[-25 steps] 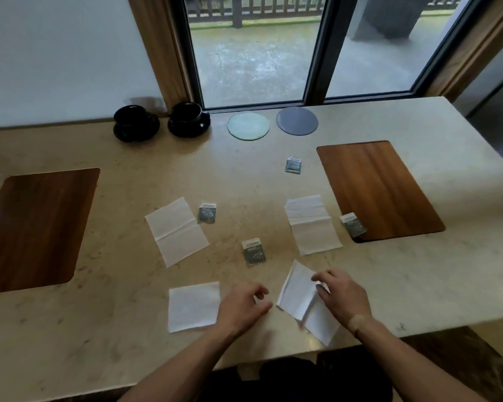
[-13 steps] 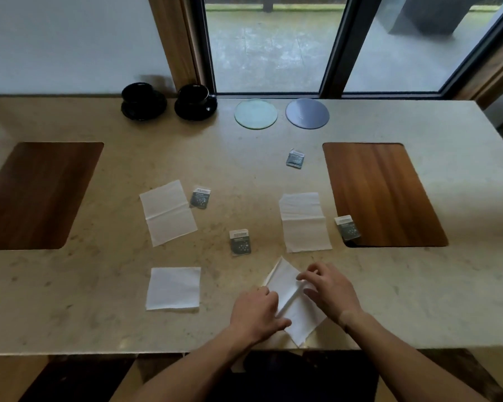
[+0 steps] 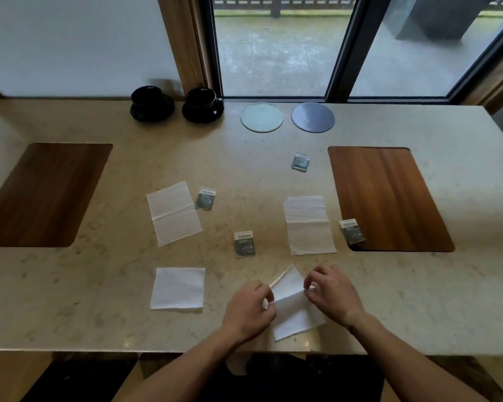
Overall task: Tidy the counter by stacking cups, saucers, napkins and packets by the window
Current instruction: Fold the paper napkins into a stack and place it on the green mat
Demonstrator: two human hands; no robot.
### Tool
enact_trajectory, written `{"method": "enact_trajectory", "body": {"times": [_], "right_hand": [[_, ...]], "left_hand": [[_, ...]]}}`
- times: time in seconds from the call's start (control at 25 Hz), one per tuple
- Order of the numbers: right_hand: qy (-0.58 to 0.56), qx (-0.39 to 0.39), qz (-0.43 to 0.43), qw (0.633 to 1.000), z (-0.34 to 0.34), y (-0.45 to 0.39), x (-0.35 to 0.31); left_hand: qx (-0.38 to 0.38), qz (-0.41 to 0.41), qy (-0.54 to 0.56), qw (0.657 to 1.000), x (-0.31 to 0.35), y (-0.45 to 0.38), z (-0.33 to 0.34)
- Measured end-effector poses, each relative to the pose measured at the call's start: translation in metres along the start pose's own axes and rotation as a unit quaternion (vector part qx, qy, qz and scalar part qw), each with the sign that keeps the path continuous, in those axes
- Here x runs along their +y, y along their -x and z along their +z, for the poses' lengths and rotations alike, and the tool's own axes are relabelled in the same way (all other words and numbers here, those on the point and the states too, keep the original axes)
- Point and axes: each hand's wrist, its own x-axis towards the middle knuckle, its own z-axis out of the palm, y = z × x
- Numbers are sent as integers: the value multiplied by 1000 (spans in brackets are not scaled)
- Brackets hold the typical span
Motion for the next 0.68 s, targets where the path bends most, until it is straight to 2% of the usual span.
{"method": "enact_trajectory", "body": {"times": [0.12,0.2,0.32,0.4,0.52,0.68], "right_hand": [[-110,-24,26,993,-11,0,-12],[-229,-26,53,972,-16,-3,-25],[-466,-17,100,879,-21,-11,-56],[-554,-38,126,822,-18,-17,-81],[-592,-124,139,784,-2,-24,-118],[-578,-197,145,779,21,-32,-163]], "left_hand": [[15,-33,112,993,-4,-1,-18],[25,-74,220,972,-7,-2,-33],[46,-125,328,935,-15,-3,-59],[54,-149,354,922,-25,0,-77],[59,-196,344,916,-51,13,-98],[82,-247,345,902,-94,32,-120]]}}
